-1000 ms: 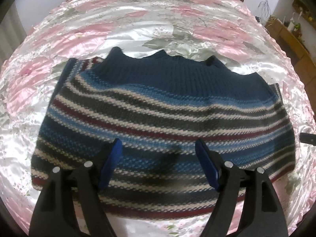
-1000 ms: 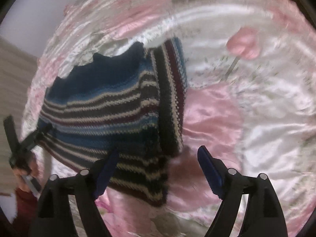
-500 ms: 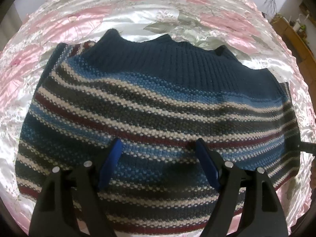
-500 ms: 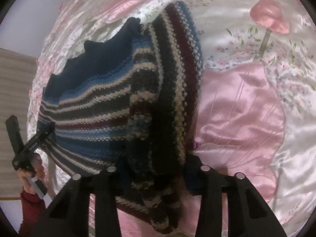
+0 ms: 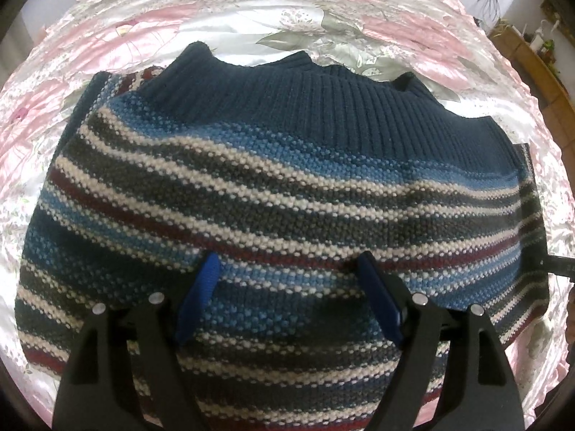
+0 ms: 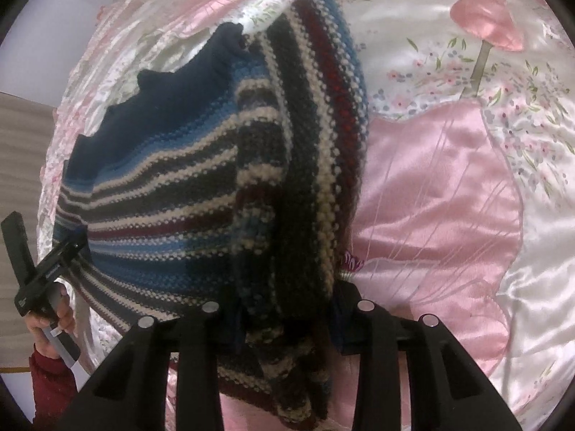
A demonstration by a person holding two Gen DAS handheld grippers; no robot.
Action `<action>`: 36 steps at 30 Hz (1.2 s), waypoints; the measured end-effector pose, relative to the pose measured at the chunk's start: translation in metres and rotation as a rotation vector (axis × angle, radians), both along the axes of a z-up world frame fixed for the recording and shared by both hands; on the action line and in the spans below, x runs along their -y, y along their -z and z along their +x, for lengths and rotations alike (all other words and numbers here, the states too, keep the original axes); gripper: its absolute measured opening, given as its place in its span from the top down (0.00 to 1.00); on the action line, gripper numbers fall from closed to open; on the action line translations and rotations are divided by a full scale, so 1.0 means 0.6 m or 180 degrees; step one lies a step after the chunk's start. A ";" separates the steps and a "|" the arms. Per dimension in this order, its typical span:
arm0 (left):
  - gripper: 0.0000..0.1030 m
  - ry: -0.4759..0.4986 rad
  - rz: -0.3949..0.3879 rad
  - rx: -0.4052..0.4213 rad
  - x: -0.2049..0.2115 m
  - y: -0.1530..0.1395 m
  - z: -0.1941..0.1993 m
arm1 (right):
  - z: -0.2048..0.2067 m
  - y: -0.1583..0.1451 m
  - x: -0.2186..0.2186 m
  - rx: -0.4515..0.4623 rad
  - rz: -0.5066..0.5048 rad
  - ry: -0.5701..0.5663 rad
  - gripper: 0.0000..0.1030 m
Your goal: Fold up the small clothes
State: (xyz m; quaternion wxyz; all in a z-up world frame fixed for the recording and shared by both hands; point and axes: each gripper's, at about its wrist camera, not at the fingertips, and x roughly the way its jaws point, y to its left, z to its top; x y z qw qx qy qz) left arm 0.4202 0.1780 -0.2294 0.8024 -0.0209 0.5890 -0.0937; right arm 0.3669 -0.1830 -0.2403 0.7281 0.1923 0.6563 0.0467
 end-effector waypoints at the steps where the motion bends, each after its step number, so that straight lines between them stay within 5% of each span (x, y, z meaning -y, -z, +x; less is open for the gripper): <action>1: 0.22 0.0003 0.0011 0.0001 0.001 0.000 0.000 | 0.001 0.000 -0.001 -0.0020 -0.0011 0.0022 0.65; 7: 0.22 0.0063 -0.0064 -0.0152 -0.007 -0.012 0.011 | 0.019 -0.025 -0.023 -0.0167 -0.0157 0.0139 0.66; 14: 0.22 -0.0021 -0.0266 0.0006 -0.078 -0.086 0.003 | 0.050 -0.134 -0.103 0.0189 0.0117 -0.0045 0.67; 18: 0.22 -0.0035 -0.0251 0.0059 -0.115 -0.102 -0.001 | 0.069 -0.169 -0.194 0.0312 -0.0055 -0.0414 0.67; 28: 0.22 -0.0183 -0.0245 0.0010 -0.161 -0.096 -0.005 | 0.068 -0.129 -0.406 0.0277 -0.0460 -0.1222 0.67; 31: 0.22 -0.0182 -0.0260 -0.0001 -0.163 -0.095 -0.007 | 0.071 -0.108 -0.424 0.0203 -0.0494 -0.1278 0.55; 33: 0.22 -0.0171 -0.0263 0.0010 -0.159 -0.098 -0.007 | 0.071 -0.101 -0.425 0.0162 -0.0252 -0.1274 0.38; 36: 0.22 -0.0160 -0.0382 0.0006 -0.150 -0.106 -0.007 | 0.061 -0.119 -0.409 0.0253 -0.0032 -0.1243 0.37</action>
